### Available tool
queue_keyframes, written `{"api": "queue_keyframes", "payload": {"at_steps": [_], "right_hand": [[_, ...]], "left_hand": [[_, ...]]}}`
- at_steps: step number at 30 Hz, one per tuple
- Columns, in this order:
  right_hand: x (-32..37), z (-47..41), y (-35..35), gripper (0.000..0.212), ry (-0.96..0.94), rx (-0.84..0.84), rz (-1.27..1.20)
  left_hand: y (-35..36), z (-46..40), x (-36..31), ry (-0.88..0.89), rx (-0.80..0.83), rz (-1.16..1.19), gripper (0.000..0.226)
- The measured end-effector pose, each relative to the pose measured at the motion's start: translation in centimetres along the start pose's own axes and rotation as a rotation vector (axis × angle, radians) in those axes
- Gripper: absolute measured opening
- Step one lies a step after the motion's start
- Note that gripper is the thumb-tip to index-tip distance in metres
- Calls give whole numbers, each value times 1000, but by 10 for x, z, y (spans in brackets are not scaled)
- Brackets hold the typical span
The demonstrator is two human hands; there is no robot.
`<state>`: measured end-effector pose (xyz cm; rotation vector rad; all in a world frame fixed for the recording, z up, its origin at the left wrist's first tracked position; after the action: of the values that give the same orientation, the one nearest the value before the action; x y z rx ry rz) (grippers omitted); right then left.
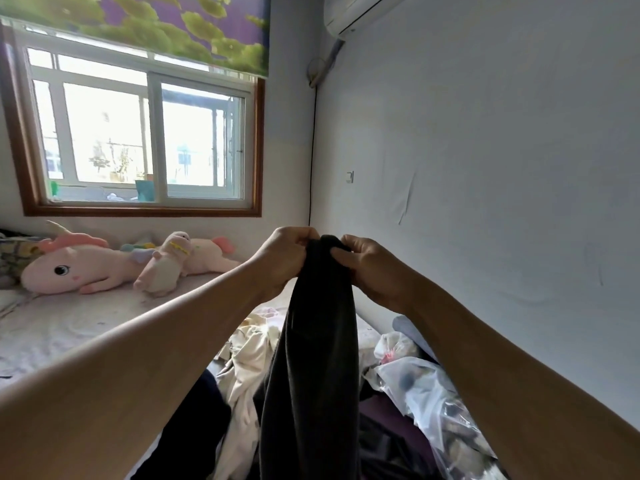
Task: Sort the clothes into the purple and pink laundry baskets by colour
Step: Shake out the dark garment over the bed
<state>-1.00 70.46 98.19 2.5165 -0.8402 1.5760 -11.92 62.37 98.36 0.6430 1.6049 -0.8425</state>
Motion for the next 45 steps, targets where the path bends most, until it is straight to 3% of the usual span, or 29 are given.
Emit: {"api": "queue_keyframes", "payload": {"at_steps": [4,6,8,10,11,12,14,17,20,22,24,27,31,34,38,40,43,45], "right_hand": [[2,1,0,11,52,40,115],[4,0,-1,15,22,-66,235],[5,-2,-5,17,-9,-254,232],[6,-4,-12,11,-20,-414,167],[6,-5,-15,10,-20,-466,139],[7,-5,-16,12,-19,-504,100],[9,-7,-16,16,-20,-550,19],[11,-8,-11,11,-27,-542,-46],[2,-3,-18,26,6,-506,-53],[-8,8,-28,40,90,-507,276],[-18,24,-34,33,168,-497,553],[-34,41,-26,26,313,-338,362],[-43,44,-13,53,315,-92,144],[-48,43,-7,62,305,-76,96],[-47,44,-10,42,328,-168,109],[-46,44,-13,41,311,-239,144],[-44,41,-14,39,285,-343,130],[-42,35,-17,40,247,-402,119]], "left_hand": [[-1,-1,-5,56,-120,-82,42],[-4,-2,-1,29,-137,-49,34],[-7,3,8,-96,-17,135,10],[-12,3,22,-204,178,299,62],[-13,2,31,-198,252,313,75],[-11,4,37,-178,297,292,73],[-2,12,45,-148,232,122,52],[5,11,50,-207,43,143,33],[7,6,44,-244,31,310,18],[6,2,42,-256,15,375,12],[4,0,40,-272,-18,403,8],[7,-1,34,-282,-21,414,9],[21,2,28,-289,77,382,10],[26,3,26,-278,134,345,15],[22,-2,22,-211,72,300,13],[16,-3,27,-203,58,287,28],[17,4,43,-205,262,174,67],[24,12,62,-225,373,57,72]]}}
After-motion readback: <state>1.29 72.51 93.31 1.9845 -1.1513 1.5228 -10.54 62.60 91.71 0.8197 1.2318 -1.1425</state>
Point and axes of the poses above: each hand's wrist, its own z-axis away from the middle knuckle, its own y-axis out of the palm, x = y × z, the point moved 3 cm from there along -z, towards the middle knuckle, and after that the axes turned 14 degrees about -y, right-handed, at the moved point
